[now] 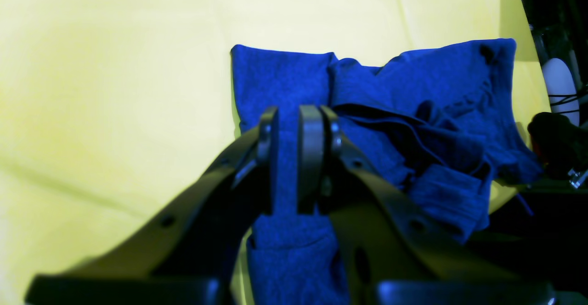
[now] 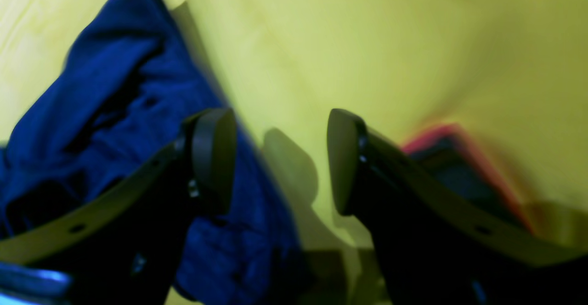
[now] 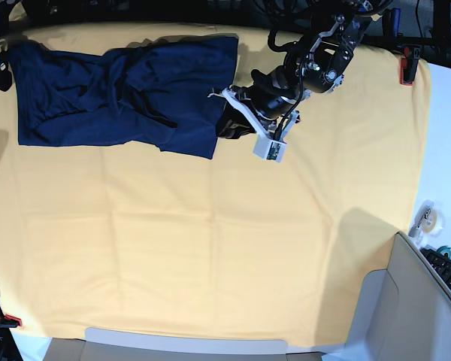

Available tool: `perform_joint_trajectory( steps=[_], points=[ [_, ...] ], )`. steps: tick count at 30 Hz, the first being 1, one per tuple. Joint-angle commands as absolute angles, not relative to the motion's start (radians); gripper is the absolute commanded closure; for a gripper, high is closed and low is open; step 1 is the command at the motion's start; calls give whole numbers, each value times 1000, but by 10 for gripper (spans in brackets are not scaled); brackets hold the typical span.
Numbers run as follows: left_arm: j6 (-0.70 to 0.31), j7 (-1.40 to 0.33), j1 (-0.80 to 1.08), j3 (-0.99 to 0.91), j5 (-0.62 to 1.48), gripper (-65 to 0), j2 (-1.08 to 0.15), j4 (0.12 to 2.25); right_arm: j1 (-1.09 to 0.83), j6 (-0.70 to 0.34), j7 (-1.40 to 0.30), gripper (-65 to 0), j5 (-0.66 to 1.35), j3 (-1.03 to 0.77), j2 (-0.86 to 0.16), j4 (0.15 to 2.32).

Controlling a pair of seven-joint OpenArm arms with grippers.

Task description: Fold the T-shirt properly

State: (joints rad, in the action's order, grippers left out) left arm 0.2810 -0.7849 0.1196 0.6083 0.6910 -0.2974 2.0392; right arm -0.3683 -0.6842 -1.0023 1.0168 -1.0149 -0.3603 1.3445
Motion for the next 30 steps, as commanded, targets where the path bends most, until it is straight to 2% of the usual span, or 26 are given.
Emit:
perform_joint_trajectory(
  steps=[1, 10, 23, 30],
  points=[
    [274, -769, 110, 605, 691, -80, -300, 2058, -371, -698, -989, -318, 1055, -1020, -372, 1382],
    [274, -769, 105, 605, 691, -80, -302, 2058, -358, -698, -990, -318, 1046, -1013, -366, 1395],
    [274, -769, 102, 605, 691, -80, -306, 2057, -236, -698, -1072, -318, 886, -1007, -274, 1385],
    [274, -769, 102, 605, 691, -80, -306, 2057, -236, -698, -1073, -318, 878, -967, -260, 1388]
  ],
)
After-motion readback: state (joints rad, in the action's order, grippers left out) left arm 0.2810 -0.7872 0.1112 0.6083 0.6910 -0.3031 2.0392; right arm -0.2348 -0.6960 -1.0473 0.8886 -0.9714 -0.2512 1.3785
